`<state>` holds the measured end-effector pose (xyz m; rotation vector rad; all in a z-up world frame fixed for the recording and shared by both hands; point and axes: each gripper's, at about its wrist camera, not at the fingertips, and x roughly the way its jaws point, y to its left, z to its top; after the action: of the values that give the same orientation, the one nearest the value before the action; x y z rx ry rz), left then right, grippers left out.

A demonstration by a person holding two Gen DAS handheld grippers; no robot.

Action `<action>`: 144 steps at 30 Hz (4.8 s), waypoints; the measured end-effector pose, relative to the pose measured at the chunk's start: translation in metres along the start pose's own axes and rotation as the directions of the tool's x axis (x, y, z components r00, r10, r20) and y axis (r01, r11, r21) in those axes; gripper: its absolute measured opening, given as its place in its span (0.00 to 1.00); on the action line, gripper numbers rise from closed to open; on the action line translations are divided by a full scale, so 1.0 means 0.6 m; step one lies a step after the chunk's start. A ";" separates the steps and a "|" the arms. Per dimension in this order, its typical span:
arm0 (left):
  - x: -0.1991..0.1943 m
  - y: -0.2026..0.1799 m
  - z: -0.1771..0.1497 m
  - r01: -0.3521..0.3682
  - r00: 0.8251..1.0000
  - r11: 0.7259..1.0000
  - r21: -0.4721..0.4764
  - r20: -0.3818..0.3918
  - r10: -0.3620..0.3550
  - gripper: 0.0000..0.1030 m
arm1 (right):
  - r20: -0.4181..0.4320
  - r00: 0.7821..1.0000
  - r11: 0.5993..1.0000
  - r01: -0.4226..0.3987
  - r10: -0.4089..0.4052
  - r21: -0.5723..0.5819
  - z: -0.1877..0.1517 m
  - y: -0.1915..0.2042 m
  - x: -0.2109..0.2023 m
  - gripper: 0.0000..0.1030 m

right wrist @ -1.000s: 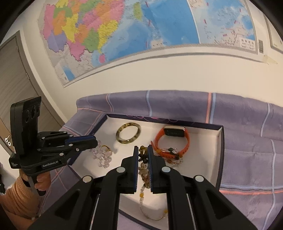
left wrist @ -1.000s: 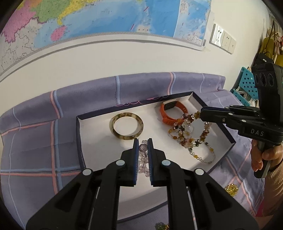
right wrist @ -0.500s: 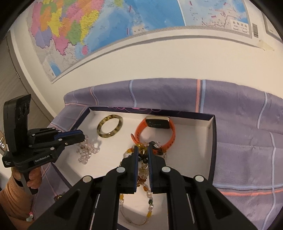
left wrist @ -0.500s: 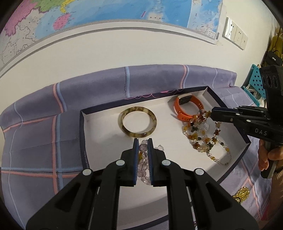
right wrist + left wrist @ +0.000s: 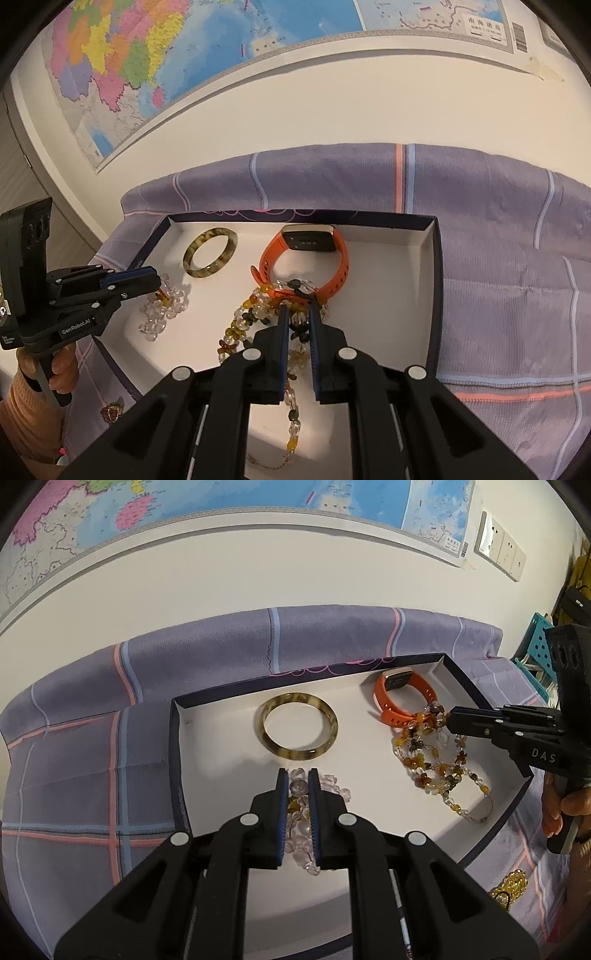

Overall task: Organize jewelry
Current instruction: 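Drop necklace into box with right tool while left tool releases crystal bracelet there, then withdraw both tools from the box toward the jewelry left on the bed, then lift the gold chain necklace with right tool while left tool reaches hair tie, then grasp the green bead hair tie with left tool while right tool holds chain, then carry the gold chain into the box with right tool while left carries hair tie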

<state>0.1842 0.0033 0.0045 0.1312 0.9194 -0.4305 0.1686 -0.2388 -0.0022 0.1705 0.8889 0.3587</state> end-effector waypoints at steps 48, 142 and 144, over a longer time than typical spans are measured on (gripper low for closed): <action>-0.154 -0.056 -0.238 0.057 0.997 0.998 0.042 0.051 -0.059 0.58 | -0.076 0.995 0.949 0.035 -0.062 -0.312 -0.252 0.135 -0.126 0.57; -0.174 -0.122 -0.141 0.174 0.974 0.982 0.070 0.132 -0.182 0.21 | 0.198 0.965 0.983 -0.153 0.170 -0.101 -0.126 0.092 -0.253 0.07; -0.176 -0.116 -0.138 0.167 0.975 0.984 0.067 0.138 -0.175 0.21 | 0.201 0.965 0.983 -0.150 0.168 -0.102 -0.122 0.091 -0.252 0.07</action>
<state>0.0380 -0.0036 0.0431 0.0704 0.7798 -0.6184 0.0113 -0.2450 0.0782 0.1966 0.6518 0.5183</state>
